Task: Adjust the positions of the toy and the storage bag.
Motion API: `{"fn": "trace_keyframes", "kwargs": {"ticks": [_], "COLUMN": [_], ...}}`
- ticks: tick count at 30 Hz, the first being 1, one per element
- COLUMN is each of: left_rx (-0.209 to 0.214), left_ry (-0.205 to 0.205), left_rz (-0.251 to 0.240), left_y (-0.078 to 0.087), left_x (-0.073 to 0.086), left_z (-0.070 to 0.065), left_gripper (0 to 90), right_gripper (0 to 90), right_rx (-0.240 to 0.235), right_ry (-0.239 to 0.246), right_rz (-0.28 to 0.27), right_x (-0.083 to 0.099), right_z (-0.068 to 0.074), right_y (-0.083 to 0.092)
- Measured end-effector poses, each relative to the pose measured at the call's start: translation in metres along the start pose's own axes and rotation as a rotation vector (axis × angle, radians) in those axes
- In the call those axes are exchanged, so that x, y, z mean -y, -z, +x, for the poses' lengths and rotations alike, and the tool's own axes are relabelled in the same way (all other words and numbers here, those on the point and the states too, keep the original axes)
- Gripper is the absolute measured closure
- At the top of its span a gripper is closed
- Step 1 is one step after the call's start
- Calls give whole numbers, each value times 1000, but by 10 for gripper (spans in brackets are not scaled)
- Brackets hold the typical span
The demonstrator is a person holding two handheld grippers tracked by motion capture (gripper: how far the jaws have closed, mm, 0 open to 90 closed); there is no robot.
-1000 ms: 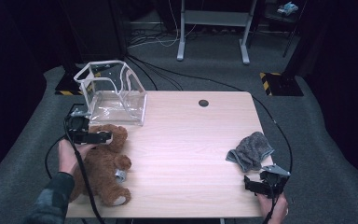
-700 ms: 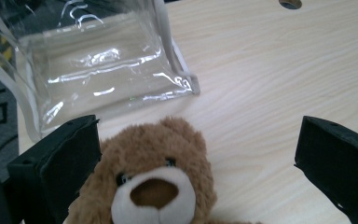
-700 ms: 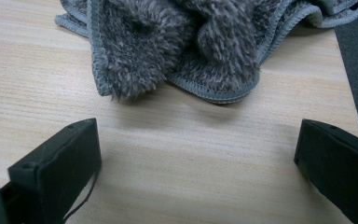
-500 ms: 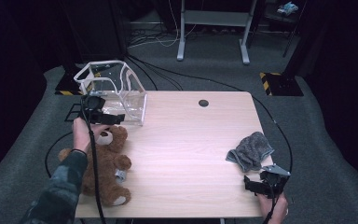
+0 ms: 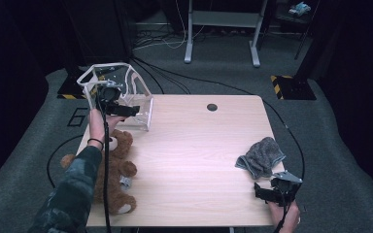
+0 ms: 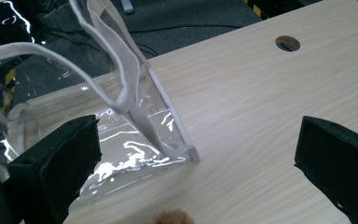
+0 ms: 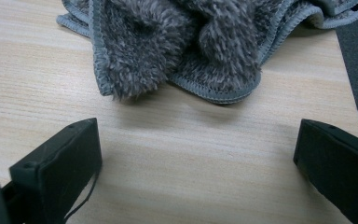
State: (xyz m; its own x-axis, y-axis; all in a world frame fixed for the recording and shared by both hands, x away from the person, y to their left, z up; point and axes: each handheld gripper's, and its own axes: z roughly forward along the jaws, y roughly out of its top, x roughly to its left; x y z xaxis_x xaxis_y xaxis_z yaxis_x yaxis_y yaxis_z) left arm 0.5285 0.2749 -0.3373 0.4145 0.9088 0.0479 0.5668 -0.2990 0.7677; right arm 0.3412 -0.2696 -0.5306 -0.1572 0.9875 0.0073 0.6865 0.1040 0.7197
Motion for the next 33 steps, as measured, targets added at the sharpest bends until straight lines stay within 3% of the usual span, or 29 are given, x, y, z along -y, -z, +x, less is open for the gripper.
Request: {"fn": "trace_keyframes", "kwargs": {"ticks": [6,11,12,14,15,17,22,28,33], "left_rx": [15,-19,-23,-37,-33,-48,-96,-139,-118], "left_ry": [-13,1,-17,-17,-17,-15,-20,-16,3], "left_rz": [14,18,23,26,32,62,77,60,41], "left_y": [-13,-23,-27,-30,-33,-38,-46,-46,-45], "left_x": [-13,-19,-21,-22,-22,-24,-23,-21,-19], "left_z": [7,11,11,11,11,10,9,8,10], "left_gripper": [20,103,168,182,275,301,456,680,841], "right_gripper": [1,2,1,2,2,2,4,4,4], "right_rx": [0,0,0,0,0,0,1,0,1], "right_ry": [-3,1,1,1,0,0,0,5,-2], "right_rz": [1,0,0,0,0,0,3,0,3], "right_x": [0,0,0,0,0,0,0,0,0], "right_z": [0,0,0,0,0,0,0,0,0], "right_y": [0,0,0,0,0,0,0,0,0]}}
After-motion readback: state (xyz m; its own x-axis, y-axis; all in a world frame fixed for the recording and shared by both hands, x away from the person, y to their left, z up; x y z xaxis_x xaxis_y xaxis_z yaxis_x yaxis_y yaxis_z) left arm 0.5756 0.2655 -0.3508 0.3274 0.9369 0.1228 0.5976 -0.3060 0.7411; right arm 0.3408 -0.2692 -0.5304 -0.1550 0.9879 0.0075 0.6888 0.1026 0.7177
